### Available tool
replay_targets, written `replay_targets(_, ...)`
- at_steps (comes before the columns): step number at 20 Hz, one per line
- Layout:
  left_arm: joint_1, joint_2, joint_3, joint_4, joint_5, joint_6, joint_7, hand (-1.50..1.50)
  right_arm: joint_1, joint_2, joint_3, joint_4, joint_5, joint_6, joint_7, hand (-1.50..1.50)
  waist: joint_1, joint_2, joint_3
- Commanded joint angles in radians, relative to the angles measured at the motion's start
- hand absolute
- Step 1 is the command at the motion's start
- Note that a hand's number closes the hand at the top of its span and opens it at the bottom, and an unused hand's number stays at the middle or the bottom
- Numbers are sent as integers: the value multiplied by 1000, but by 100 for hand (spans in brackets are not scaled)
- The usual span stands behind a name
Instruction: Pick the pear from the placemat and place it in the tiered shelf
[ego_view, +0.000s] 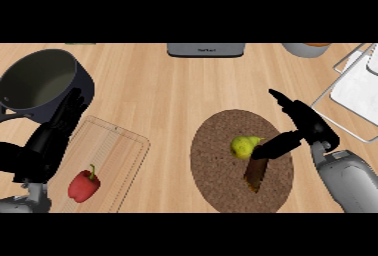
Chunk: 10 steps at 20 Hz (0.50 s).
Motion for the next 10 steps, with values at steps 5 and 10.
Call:
replay_targets(5,-30,-61,1,74,-51,-14,-51,0,-64,122,36,163,63,86,16,-150,-1,2,0)
replay_targets(10,16,-63,31,39,-57,-49,-47,0,-92,127,-28,121,21,206,137,-150,-3,0,0)
